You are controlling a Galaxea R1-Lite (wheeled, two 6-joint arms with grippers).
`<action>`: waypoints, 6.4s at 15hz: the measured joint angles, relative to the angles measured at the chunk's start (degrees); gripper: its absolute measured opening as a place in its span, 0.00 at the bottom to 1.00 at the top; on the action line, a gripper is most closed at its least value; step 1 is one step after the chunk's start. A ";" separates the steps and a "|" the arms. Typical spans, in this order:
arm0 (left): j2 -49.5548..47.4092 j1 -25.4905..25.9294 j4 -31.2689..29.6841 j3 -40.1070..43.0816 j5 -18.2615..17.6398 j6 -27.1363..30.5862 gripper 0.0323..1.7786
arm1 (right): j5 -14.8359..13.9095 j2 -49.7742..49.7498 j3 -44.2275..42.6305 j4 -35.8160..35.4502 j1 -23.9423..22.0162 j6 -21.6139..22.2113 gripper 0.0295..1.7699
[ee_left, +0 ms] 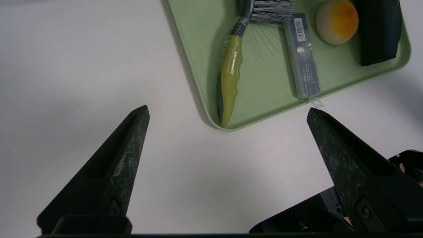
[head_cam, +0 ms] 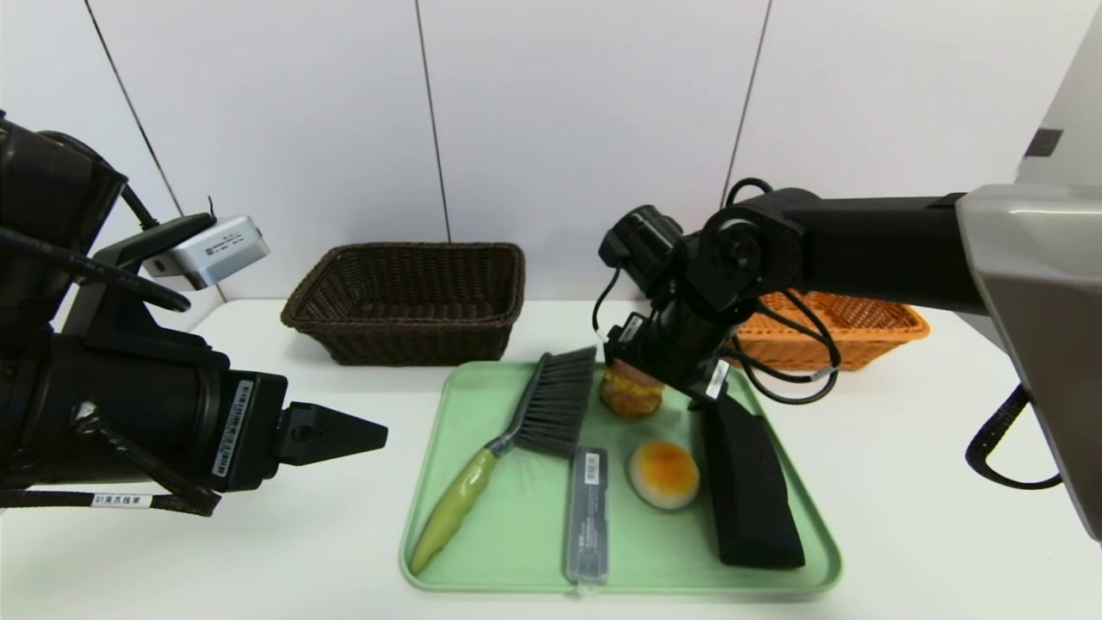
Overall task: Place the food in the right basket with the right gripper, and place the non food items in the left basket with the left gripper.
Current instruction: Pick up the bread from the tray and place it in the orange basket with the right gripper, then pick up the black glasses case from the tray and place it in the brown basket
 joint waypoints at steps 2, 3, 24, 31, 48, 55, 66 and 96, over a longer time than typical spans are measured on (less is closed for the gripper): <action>-0.27 0.00 -0.05 0.35 0.00 0.01 0.95 | 0.11 0.72 0.00 -0.49 -0.38 0.07 0.97; -0.51 0.00 -0.02 0.69 0.00 0.01 0.95 | 0.24 0.96 0.00 -0.95 -0.57 0.20 0.97; -4.00 0.00 0.02 4.72 -0.04 0.06 0.95 | 0.61 2.91 0.00 -4.71 -0.60 -0.78 0.49; -6.83 0.05 0.44 7.52 -0.11 -0.09 0.95 | 7.63 -7.09 0.20 -1.87 -0.33 -1.40 0.29; -8.09 0.09 0.69 7.97 -0.20 -0.07 0.95 | 10.25 -14.34 0.02 -8.42 -11.96 -7.09 0.24; -7.85 0.09 0.30 7.97 -0.33 0.06 0.95 | 15.98 -10.86 0.09 -14.96 -27.87 -8.69 0.23; -6.33 0.09 0.13 7.97 -0.48 0.04 0.95 | 15.62 2.43 0.02 -21.58 -33.51 -12.41 0.21; -8.81 0.06 0.52 10.01 -0.41 -1.95 0.95 | 20.09 -35.49 21.58 4.52 -10.25 -18.83 0.95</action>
